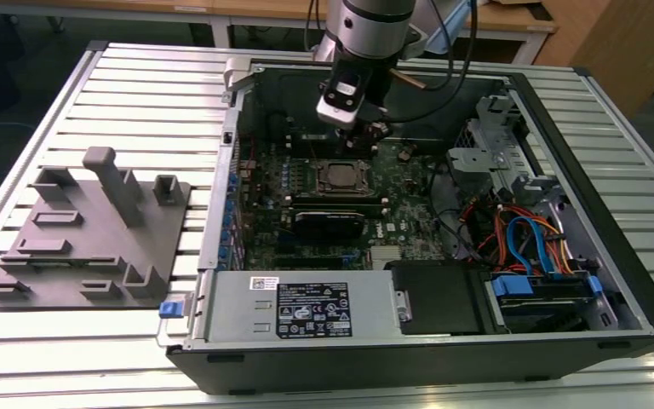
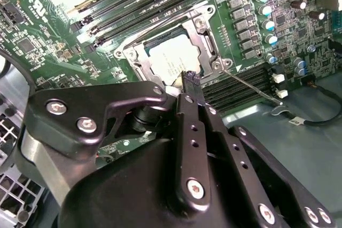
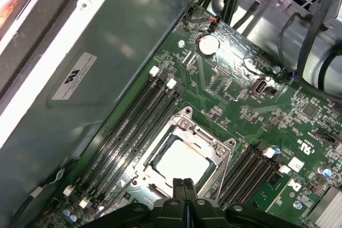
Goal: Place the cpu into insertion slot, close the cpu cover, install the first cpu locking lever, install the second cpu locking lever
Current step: 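Install the first cpu locking lever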
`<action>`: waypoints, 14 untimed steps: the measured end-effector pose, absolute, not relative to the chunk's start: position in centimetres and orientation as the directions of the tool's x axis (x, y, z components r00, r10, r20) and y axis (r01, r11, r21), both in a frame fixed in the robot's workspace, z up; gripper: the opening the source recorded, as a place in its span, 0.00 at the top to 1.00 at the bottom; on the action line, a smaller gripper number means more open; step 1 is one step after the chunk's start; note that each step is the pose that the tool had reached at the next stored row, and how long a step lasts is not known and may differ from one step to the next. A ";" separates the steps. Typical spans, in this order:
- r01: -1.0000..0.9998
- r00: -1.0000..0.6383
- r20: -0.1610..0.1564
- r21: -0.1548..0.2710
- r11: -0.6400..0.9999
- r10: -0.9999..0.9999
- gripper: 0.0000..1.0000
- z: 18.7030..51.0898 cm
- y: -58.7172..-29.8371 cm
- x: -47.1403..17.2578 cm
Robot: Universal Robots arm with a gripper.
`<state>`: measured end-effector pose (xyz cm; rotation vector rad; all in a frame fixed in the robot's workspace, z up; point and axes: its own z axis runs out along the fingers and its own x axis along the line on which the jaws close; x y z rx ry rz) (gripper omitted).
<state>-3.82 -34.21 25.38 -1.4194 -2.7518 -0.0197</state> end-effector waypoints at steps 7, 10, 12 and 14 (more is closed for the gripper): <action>0.796 -0.604 0.046 -0.009 0.605 0.795 0.89 25.4 -34.2 -3.8; 0.788 -0.614 0.046 -0.009 0.615 0.788 0.89 25.4 -34.2 -3.8; 0.783 -0.621 0.046 -0.009 0.622 0.782 0.89 25.4 -34.2 -3.8; 0.774 -0.632 0.046 -0.009 0.633 0.774 0.89 25.4 -34.2 -3.8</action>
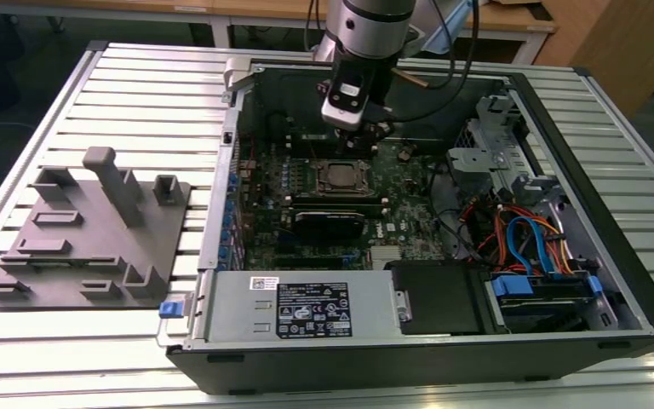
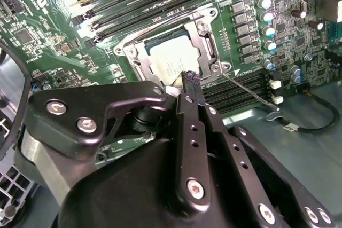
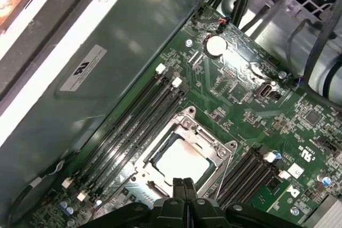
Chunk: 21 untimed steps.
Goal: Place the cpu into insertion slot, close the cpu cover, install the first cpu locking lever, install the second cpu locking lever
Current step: 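Install the first cpu locking lever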
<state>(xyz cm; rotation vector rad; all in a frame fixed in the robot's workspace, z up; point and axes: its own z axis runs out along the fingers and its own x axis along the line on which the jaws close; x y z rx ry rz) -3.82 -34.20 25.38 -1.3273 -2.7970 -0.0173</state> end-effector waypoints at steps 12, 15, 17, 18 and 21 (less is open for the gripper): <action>0.704 -0.709 0.046 -0.009 0.710 0.704 0.89 25.4 -34.2 -3.8; 0.688 -0.725 0.046 -0.009 0.726 0.687 0.89 25.4 -34.2 -3.8; 0.678 -0.734 0.046 -0.009 0.735 0.677 0.89 25.4 -34.2 -3.8; 0.673 -0.738 0.046 -0.009 0.739 0.673 0.89 25.4 -34.2 -3.8; 0.660 -0.750 0.046 -0.009 0.751 0.659 0.89 25.4 -34.2 -3.8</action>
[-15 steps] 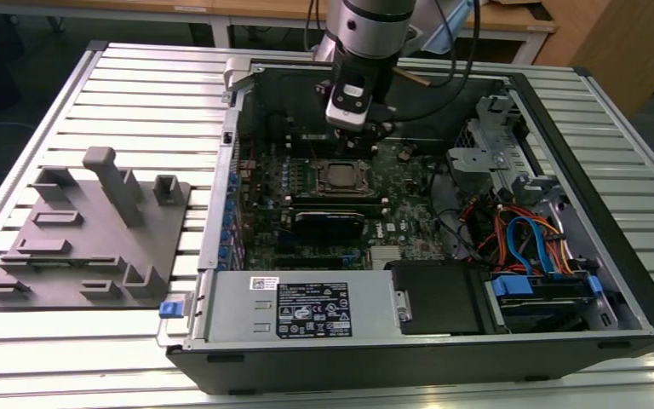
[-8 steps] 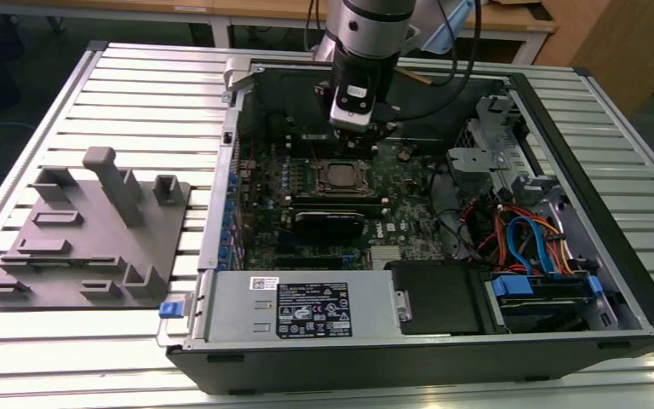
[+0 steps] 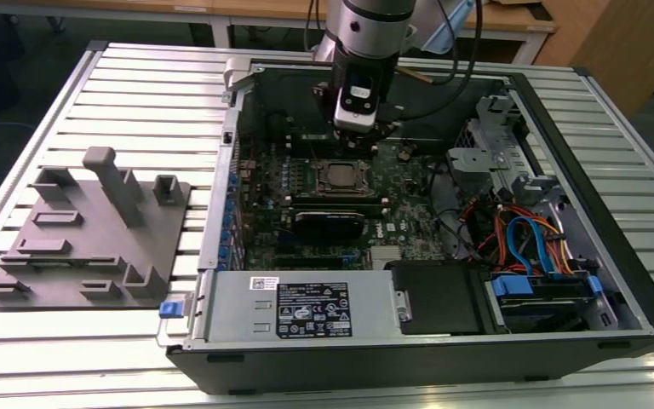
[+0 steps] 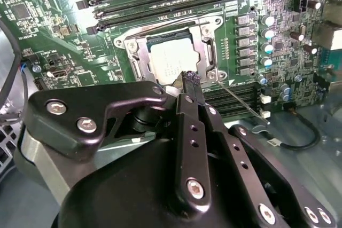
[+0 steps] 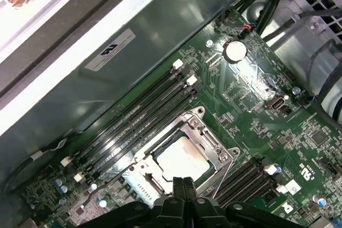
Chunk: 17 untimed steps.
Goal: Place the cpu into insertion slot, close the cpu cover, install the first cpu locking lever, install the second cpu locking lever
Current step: 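Install the first cpu locking lever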
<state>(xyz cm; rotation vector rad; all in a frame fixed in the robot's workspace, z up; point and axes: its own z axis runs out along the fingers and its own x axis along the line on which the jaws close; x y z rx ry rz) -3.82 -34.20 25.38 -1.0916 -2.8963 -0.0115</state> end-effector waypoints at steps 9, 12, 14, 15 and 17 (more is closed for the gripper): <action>0.633 -0.773 0.046 -0.009 0.774 0.632 0.89 25.4 -34.2 -3.8; 0.632 -0.773 0.046 -0.009 0.775 0.632 0.89 25.4 -34.2 -3.8; 0.632 -0.774 0.046 -0.009 0.775 0.632 0.89 25.4 -34.2 -3.8; 0.632 -0.774 0.046 -0.009 0.775 0.632 0.89 25.4 -34.2 -3.8; 0.632 -0.774 0.046 -0.009 0.775 0.632 0.89 25.4 -34.2 -3.8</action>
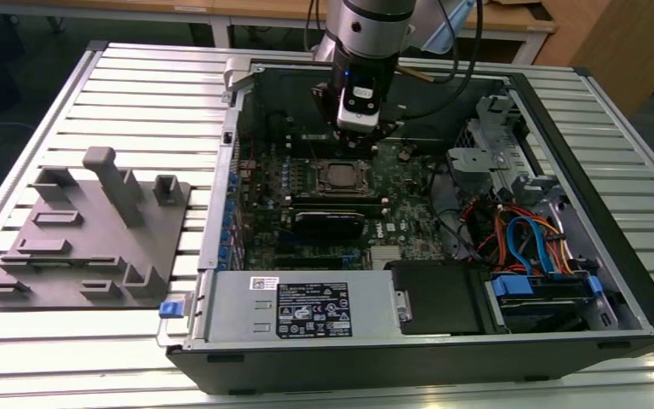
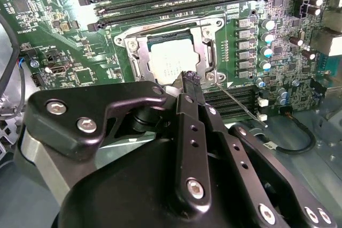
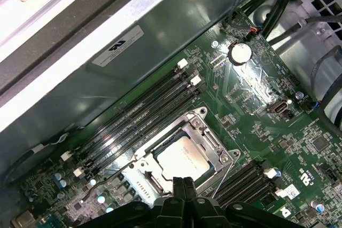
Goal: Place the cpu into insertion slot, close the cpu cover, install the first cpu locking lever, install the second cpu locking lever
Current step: 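Install the first cpu locking lever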
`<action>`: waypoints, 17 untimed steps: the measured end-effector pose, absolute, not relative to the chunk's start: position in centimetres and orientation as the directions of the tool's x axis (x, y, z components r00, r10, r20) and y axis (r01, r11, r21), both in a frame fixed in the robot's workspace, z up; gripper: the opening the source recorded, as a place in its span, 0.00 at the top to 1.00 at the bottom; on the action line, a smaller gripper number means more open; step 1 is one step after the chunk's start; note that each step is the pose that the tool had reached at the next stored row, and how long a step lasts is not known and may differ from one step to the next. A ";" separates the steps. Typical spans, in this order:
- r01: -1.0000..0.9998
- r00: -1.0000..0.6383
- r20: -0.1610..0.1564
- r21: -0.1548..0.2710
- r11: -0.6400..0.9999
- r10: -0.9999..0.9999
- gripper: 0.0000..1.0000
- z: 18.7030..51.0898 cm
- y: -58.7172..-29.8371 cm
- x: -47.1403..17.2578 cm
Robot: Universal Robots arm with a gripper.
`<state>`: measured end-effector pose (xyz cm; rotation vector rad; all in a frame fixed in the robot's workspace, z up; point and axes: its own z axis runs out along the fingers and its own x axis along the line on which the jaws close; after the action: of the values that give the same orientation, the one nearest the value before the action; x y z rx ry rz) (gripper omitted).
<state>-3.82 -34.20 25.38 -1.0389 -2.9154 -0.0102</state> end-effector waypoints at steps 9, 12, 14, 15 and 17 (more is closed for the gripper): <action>0.610 -0.791 0.046 -0.009 0.793 0.609 0.89 25.4 -34.2 -3.8; 0.591 -0.806 0.046 -0.009 0.807 0.590 0.89 25.4 -34.2 -3.8; 0.576 -0.817 0.046 -0.009 0.818 0.575 0.89 25.4 -34.2 -3.8; 0.568 -0.822 0.046 -0.009 0.823 0.568 0.89 25.4 -34.2 -3.8; 0.553 -0.832 0.046 -0.009 0.833 0.553 0.89 25.4 -34.2 -3.8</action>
<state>-3.82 -34.21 25.38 -0.8941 -2.9629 -0.0066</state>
